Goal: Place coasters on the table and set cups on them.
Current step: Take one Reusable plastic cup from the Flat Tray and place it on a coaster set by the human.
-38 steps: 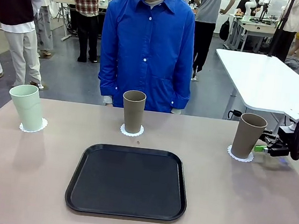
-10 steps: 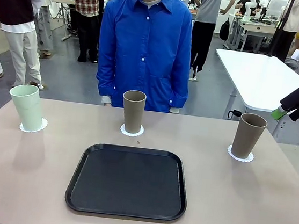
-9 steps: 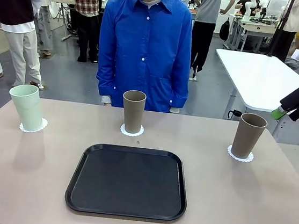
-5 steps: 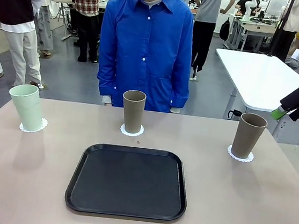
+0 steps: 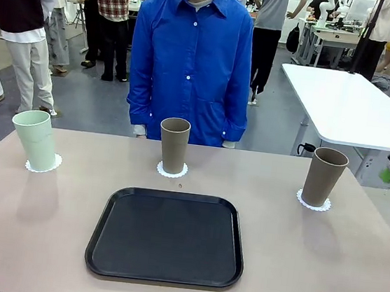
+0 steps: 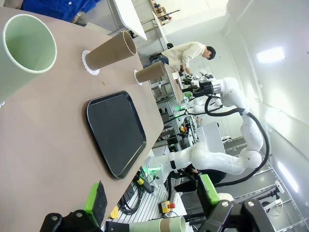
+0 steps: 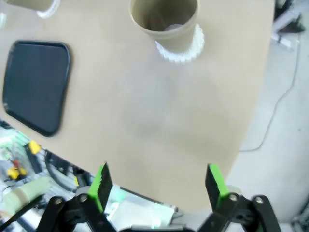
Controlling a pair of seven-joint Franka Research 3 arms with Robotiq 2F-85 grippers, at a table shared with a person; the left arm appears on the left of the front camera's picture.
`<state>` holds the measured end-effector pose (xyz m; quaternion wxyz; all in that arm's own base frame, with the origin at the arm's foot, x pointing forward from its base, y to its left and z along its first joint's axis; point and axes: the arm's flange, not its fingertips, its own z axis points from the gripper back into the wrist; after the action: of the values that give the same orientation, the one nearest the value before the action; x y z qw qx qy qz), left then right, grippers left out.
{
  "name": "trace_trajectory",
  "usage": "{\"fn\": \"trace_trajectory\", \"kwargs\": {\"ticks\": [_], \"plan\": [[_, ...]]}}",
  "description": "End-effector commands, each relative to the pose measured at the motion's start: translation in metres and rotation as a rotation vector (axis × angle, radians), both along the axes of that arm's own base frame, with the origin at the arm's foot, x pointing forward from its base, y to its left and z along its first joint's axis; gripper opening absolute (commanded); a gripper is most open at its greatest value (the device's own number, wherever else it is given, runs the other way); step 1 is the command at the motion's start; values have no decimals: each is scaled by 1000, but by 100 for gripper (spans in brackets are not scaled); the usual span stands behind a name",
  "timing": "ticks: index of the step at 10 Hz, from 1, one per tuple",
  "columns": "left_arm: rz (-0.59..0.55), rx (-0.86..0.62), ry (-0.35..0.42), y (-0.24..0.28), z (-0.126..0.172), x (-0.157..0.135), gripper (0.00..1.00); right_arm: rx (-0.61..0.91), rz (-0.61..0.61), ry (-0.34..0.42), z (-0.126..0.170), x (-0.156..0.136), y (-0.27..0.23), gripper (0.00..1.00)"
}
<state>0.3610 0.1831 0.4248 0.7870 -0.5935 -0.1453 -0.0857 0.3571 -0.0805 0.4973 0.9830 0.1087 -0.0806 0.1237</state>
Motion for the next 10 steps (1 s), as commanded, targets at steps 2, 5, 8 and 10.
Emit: {"fn": "trace_trajectory", "kwargs": {"ticks": [2,5,8,10], "plan": [[3,-11,-16,-1,2,-3,100,0,0,0,0,0,0,100],[3,-11,-16,-1,2,-3,100,787,172,-113,-6,-5,-74,100],[3,-11,-16,-1,2,-3,100,1135,-29,-111,-57,-6,-143,100],[3,-11,-16,-1,2,-3,100,1172,-93,-30,-89,-20,-165,100]]}}
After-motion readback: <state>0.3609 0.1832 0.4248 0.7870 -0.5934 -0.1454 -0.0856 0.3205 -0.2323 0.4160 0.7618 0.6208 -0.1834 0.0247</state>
